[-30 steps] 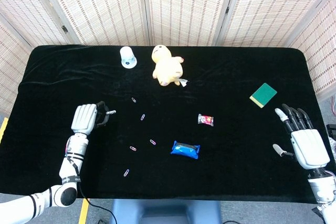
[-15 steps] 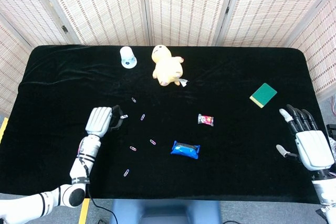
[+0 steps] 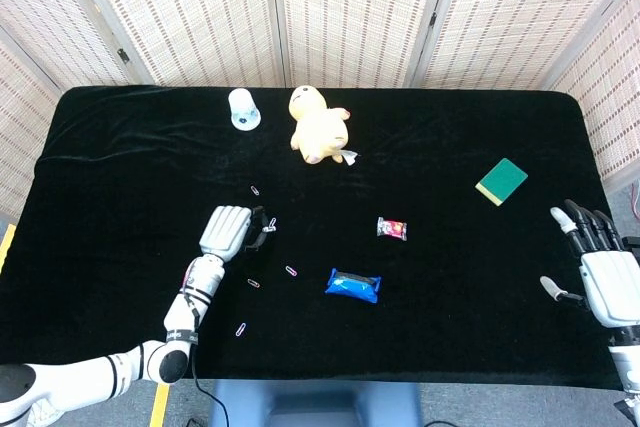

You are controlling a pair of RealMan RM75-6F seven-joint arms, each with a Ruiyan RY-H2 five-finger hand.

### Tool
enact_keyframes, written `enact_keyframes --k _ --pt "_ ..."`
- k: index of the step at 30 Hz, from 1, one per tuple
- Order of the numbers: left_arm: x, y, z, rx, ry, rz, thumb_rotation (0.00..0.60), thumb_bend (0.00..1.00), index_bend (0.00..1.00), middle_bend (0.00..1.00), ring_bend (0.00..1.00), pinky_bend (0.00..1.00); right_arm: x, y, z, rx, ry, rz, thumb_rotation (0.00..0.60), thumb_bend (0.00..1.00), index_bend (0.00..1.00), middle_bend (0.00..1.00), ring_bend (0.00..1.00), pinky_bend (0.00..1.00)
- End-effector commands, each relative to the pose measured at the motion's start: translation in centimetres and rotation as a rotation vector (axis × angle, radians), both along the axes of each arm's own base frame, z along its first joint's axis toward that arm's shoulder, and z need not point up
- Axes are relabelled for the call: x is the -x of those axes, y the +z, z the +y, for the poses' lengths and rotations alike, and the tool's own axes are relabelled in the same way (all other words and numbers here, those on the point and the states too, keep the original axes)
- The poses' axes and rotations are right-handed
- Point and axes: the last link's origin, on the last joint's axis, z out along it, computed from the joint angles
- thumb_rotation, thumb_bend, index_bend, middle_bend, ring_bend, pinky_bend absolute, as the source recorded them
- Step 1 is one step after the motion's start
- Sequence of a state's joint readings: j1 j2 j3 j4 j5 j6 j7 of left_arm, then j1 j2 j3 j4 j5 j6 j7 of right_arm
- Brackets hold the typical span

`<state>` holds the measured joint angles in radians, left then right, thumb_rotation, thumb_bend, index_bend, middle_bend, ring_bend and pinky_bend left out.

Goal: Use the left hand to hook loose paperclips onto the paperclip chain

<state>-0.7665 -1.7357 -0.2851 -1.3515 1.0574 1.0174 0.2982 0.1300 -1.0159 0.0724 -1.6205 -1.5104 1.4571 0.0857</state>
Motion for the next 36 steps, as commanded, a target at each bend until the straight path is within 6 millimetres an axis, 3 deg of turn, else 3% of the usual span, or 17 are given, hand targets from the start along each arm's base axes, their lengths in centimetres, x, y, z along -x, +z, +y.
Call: enact_keyframes --k 1,19,30,36 --pt "-0.5 -0.7 0.3 0.010 -0.009 0.003 0.600 0.65 0.75 1.00 1.00 1.00 0.2 0.2 0.1 0.007 -0.006 -0.001 0.600 0.23 0.00 0.00 0.00 0.00" --pt "0.4 -1.8 2.3 -0.025 0.011 0.063 0.600 0.65 0.75 1.00 1.00 1.00 0.8 0.9 0.5 0.033 -0.023 -0.007 0.600 0.23 0.00 0.00 0.00 0.00" --pt "0.0 1.7 4.4 -0.121 0.018 -0.008 0.600 0.65 0.75 1.00 1.00 1.00 0.9 0.7 0.3 0.025 -0.032 -0.003 0.600 0.23 0.00 0.00 0.00 0.00" --pt "0.5 2.4 5.7 -0.129 0.038 -0.002 0.600 0.65 0.75 1.00 1.00 1.00 0.9 0.5 0.0 0.022 -0.041 0.002 0.600 0.23 0.00 0.00 0.00 0.00"
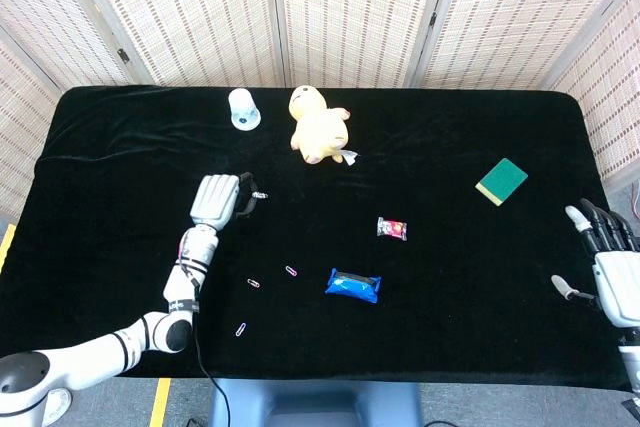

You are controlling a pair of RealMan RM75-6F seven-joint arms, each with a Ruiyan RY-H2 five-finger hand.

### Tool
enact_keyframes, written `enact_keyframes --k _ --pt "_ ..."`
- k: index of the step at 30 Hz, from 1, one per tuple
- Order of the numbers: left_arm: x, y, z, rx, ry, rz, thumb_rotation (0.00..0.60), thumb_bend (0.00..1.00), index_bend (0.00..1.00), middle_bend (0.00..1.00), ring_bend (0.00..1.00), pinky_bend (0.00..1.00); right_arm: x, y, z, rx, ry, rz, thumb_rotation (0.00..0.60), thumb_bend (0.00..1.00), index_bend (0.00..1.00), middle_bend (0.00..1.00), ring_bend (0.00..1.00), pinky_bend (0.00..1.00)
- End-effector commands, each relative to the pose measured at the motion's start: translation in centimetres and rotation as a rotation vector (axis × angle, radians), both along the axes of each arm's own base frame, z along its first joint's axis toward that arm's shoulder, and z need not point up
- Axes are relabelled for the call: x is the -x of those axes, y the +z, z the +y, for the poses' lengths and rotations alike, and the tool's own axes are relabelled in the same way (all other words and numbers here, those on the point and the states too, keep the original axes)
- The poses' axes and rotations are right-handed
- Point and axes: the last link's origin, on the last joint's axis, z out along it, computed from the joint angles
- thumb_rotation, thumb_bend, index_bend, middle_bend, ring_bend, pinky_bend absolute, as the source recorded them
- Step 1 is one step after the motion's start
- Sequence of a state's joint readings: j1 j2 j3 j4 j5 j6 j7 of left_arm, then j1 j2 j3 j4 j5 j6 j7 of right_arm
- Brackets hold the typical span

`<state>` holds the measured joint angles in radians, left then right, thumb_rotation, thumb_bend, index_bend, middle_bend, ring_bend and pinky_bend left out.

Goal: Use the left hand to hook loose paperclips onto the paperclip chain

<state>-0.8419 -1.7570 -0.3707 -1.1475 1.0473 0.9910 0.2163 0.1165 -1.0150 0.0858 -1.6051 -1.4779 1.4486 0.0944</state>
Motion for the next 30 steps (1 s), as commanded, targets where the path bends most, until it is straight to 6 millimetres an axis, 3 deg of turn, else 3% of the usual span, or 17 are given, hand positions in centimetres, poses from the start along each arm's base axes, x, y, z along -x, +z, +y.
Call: enact_keyframes --k 1,30 --pt "0.3 0.0 0.5 0.007 0.012 0.004 0.600 0.65 0.75 1.00 1.00 1.00 0.0 -0.1 -0.1 0.002 -0.003 0.001 0.600 0.23 0.00 0.00 0.00 0.00" --pt "1.6 -2.6 3.9 0.078 0.034 0.007 0.600 0.65 0.75 1.00 1.00 1.00 0.9 0.0 -1.0 0.030 -0.073 0.015 0.600 0.23 0.00 0.00 0.00 0.00"
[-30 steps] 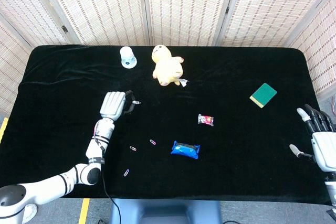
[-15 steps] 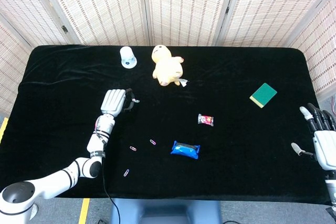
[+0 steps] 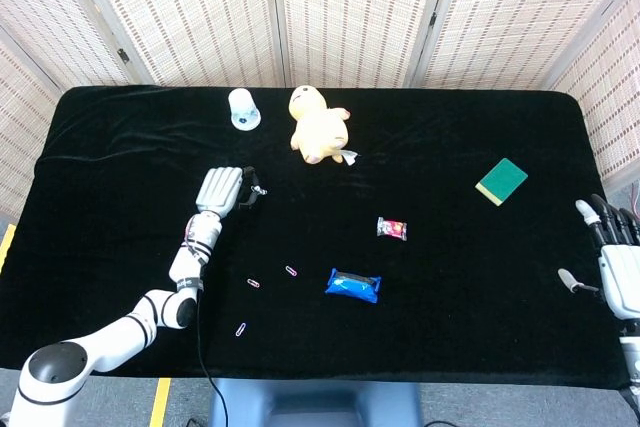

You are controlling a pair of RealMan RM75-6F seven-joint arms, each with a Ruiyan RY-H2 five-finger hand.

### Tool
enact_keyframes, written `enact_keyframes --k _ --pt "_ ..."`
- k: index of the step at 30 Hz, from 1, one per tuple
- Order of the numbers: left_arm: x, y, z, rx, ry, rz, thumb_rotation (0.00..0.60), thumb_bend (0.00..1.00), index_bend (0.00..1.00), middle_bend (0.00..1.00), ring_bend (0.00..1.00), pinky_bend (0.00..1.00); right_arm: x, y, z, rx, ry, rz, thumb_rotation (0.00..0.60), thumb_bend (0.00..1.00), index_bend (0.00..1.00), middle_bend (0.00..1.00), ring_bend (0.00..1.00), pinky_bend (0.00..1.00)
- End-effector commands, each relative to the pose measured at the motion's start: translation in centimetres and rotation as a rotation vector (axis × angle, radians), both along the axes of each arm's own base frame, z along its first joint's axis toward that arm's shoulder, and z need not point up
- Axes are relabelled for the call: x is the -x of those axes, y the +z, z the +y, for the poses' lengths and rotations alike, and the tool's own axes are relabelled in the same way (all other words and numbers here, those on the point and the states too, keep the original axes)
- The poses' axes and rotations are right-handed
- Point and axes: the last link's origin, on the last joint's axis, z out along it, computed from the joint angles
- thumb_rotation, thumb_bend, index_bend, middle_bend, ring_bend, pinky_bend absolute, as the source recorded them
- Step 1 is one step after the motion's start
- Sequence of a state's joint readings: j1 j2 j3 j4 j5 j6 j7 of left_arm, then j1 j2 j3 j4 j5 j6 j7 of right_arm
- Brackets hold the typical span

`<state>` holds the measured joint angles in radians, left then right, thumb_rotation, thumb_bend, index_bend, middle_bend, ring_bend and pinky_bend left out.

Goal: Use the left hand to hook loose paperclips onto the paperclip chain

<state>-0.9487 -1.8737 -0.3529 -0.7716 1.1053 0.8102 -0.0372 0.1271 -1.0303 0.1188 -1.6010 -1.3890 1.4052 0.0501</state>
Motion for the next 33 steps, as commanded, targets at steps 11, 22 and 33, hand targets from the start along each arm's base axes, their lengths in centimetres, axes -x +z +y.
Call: enact_keyframes --k 11,22,33 --pt "0.1 -0.2 0.2 0.001 -0.012 -0.001 0.600 0.65 0.75 1.00 1.00 1.00 0.0 0.0 0.0 0.001 -0.003 0.003 0.600 0.23 0.00 0.00 0.00 0.00" --pt "0.1 2.0 -1.9 -0.048 -0.062 -0.007 0.600 0.65 0.75 1.00 1.00 1.00 -0.5 -0.1 0.5 -0.004 0.029 -0.001 0.600 0.23 0.00 0.00 0.00 0.00" --pt "0.0 4.7 -5.8 -0.072 -0.067 0.009 0.600 0.66 0.75 1.00 1.00 1.00 -1.5 -0.5 1.1 -0.021 0.085 -0.005 0.600 0.23 0.00 0.00 0.00 0.00"
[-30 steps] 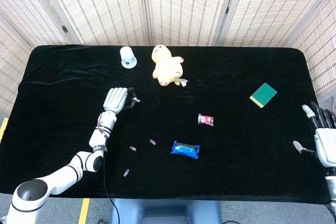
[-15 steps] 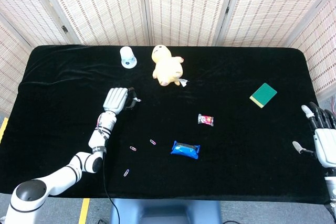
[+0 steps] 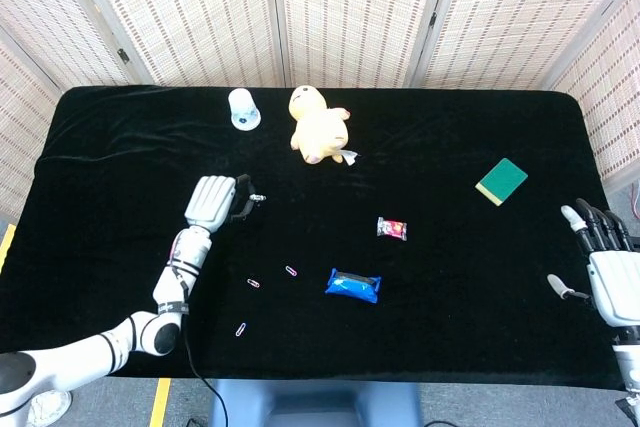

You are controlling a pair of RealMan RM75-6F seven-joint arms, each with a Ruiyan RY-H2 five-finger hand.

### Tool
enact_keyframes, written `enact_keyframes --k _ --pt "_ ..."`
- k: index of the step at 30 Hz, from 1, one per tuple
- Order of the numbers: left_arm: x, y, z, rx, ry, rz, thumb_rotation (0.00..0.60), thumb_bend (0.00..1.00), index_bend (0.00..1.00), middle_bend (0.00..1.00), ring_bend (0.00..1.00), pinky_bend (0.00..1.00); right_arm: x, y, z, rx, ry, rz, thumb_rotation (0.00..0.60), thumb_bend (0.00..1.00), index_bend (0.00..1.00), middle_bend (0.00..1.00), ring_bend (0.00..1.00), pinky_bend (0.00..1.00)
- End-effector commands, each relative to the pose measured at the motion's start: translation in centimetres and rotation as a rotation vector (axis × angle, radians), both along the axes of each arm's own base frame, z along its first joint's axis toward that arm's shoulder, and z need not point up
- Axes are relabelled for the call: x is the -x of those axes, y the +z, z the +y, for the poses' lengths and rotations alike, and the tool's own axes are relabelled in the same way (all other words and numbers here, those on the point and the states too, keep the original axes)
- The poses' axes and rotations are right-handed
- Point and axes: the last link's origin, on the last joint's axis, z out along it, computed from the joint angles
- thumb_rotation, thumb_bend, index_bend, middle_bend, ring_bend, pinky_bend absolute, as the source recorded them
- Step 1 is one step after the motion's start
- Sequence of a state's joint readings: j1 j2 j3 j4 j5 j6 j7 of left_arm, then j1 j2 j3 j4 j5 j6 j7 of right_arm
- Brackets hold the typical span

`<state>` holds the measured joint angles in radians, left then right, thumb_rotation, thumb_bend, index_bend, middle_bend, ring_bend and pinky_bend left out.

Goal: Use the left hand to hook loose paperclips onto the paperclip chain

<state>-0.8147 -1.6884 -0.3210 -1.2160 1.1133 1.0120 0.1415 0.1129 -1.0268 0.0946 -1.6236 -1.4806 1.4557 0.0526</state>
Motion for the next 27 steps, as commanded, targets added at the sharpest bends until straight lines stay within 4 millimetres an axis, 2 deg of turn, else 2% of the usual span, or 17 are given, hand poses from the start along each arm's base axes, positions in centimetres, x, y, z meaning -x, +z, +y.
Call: enact_keyframes --k 1,13,27 --pt "1.1 1.3 -1.3 -0.027 0.024 0.035 0.600 0.66 0.75 1.00 1.00 1.00 -0.2 0.0 0.2 0.000 0.010 -0.003 0.600 0.23 0.00 0.00 0.00 0.00" --pt "2.1 3.4 -5.6 -0.051 0.037 0.040 0.600 0.66 0.75 1.00 1.00 1.00 -0.7 -0.6 0.3 -0.032 0.044 0.003 0.600 0.23 0.00 0.00 0.00 0.00" --pt "3.0 2.8 -10.4 -0.042 0.035 0.078 0.600 0.66 0.75 1.00 1.00 1.00 -1.6 -1.0 1.3 -0.061 0.104 -0.005 0.600 0.23 0.00 0.00 0.00 0.00"
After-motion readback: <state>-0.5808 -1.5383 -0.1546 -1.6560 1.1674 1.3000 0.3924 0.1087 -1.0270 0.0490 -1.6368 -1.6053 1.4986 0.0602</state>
